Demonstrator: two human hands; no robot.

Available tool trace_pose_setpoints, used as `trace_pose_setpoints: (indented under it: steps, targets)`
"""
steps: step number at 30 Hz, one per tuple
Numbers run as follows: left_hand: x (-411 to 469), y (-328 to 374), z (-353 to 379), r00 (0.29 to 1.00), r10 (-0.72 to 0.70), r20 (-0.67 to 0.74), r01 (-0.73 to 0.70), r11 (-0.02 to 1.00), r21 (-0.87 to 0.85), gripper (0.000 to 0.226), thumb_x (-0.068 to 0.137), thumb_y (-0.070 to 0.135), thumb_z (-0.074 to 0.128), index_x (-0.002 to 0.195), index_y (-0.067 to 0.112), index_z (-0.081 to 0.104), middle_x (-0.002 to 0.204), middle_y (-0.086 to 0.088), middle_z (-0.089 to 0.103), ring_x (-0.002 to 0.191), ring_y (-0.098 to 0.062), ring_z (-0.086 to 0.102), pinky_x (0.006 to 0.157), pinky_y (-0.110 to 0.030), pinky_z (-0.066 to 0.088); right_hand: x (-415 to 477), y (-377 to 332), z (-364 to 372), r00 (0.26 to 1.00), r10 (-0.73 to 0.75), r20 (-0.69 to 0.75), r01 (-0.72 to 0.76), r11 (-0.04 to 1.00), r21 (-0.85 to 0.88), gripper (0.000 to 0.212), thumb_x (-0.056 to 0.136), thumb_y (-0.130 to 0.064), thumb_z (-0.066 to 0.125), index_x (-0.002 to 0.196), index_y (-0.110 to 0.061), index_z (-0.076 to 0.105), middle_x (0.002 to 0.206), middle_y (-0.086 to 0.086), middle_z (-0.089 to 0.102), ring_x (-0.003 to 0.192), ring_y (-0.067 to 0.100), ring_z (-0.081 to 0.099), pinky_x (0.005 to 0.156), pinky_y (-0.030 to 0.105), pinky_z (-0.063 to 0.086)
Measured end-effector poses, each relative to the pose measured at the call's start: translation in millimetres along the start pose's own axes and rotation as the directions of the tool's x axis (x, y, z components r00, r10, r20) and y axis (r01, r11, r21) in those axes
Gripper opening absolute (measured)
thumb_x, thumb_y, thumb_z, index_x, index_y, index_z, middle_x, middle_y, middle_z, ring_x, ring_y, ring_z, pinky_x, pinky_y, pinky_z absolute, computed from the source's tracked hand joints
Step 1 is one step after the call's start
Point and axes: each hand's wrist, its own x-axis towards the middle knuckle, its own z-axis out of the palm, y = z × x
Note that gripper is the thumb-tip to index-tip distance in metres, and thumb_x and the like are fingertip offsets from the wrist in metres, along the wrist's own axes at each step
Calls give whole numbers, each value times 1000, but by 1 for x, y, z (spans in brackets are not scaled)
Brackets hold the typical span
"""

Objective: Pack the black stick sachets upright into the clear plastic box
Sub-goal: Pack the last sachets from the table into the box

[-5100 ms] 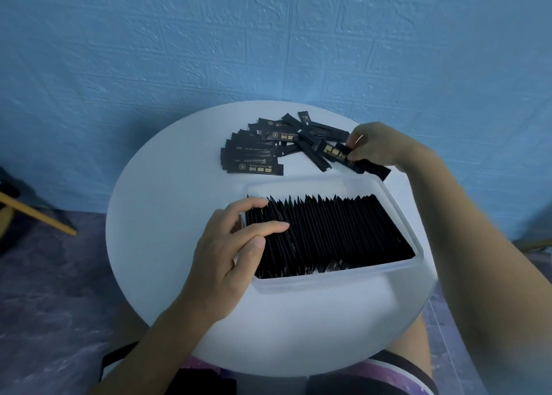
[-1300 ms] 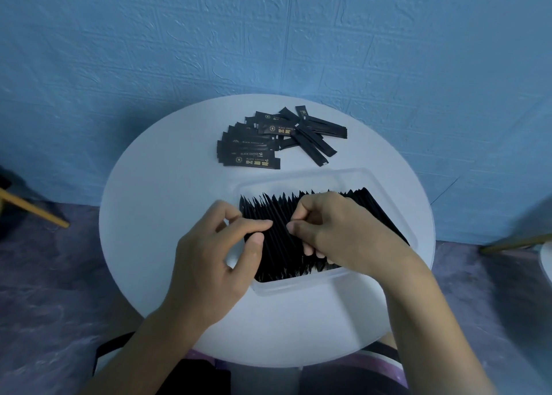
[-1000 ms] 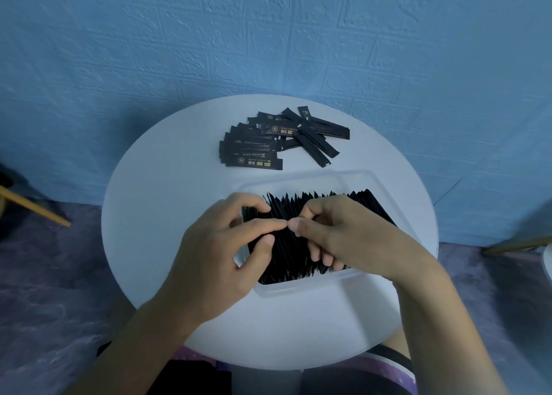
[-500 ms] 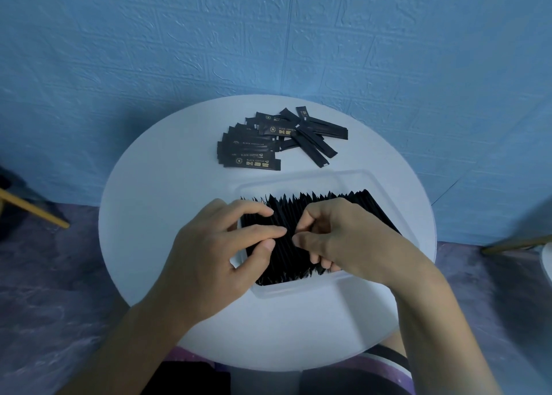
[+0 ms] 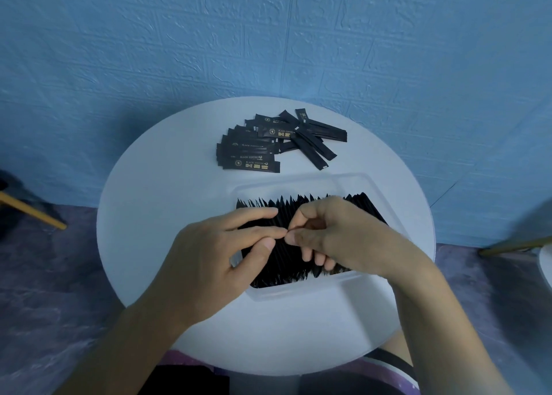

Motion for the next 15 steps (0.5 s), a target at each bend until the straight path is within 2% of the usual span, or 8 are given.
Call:
trace_pose_setpoints:
  steps: [1,3,6,9,12,15]
  targets:
    - [-1,-3,1,1000,-6,-17,6,1000,-31,32,100,34,47,110,34,78,130,23,64,65,18,51,58,-2,32,6,-2,-4,1000,-20,0,20,1000,-8,11,97,-22,66,89,-14,70,62,-3,64,53,9,57,51,22,49]
    - [-3,-12,3,999,-21,-50,16,995,-98,34,101,32,45,110,32,78,130,23,63,58,7,52,55,-8,36,22,-6,-12,995,-91,-47,91,996,-10,12,98,-17,64,88,-13,70,62,-3,63,52,9,55,49,22,48]
    - [-6,-26,8,995,-53,-85,36,980,-195,36,103,30,42,111,31,77,133,20,62,71,-8,64,65,-29,50,51,-11,-20,963,-208,-173,208,978,-21,14,98,-14,63,85,-15,68,64,-1,62,49,10,53,44,22,46]
    - [-7,-32,14,988,-81,-129,50,972,-228,36,103,28,42,111,28,77,133,18,62,75,-17,67,69,-37,50,79,-18,-29,924,-279,-261,264,960,-93,16,95,-14,65,81,-19,68,65,-1,63,52,11,56,44,23,44]
    - [-8,-34,19,982,-105,-157,62,965,-255,36,102,28,42,110,26,77,132,15,62,73,-20,66,67,-37,49,108,-27,-40,904,-312,-293,236,934,-266,13,91,-17,67,80,-23,72,74,-6,69,65,9,61,54,20,46]
    - [-7,-33,21,978,-114,-175,64,962,-267,36,102,29,42,109,24,78,131,14,62,76,-25,67,67,-38,49,139,-37,-47,933,-287,-219,158,870,-467,3,87,-21,72,88,-21,75,84,-13,71,83,8,64,69,18,45]
